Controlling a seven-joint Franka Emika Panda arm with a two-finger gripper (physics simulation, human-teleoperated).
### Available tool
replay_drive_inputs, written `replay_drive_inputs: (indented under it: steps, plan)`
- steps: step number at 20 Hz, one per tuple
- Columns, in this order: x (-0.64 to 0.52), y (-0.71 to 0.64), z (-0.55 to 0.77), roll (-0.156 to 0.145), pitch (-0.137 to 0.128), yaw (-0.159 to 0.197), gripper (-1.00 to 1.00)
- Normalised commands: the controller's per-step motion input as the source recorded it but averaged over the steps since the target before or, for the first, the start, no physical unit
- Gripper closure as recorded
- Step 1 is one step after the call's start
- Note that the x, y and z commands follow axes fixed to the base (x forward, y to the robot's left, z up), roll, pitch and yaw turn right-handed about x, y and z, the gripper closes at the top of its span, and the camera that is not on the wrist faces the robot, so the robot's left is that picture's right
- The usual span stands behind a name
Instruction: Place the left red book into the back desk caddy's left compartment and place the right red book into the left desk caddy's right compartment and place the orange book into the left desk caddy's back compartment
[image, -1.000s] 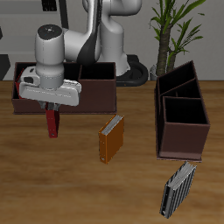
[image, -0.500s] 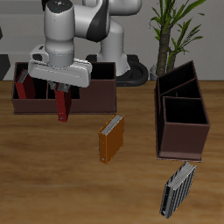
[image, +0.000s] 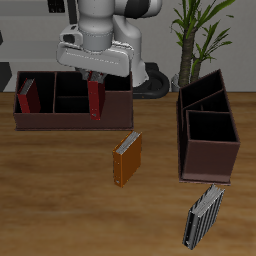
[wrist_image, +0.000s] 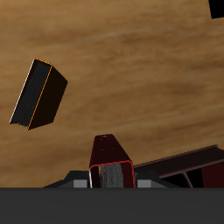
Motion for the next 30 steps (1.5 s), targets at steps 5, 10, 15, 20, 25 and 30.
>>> replay_drive_inputs:
  steps: [5, 10, 15, 20, 25, 30]
  plan:
    - [-0.02, 0.55, 0.37, 0.048, -0.029, -0.01, 1.0]
    - [0.12, 0.51, 0.36, 0.016, -0.007, -0.043, 1.0]
    - [0.16, 0.26, 0.35, -0.018, -0.003, -0.03, 1.0]
    - [0.14, 0.29, 0.25, -0.005, 0.004, -0.014, 1.0]
    - [0.18, 0.44, 0.11, -0.01, 0.024, -0.023, 1.0]
    - [0.08, 0.48, -0.02, 0.042, 0.015, 0.007, 1.0]
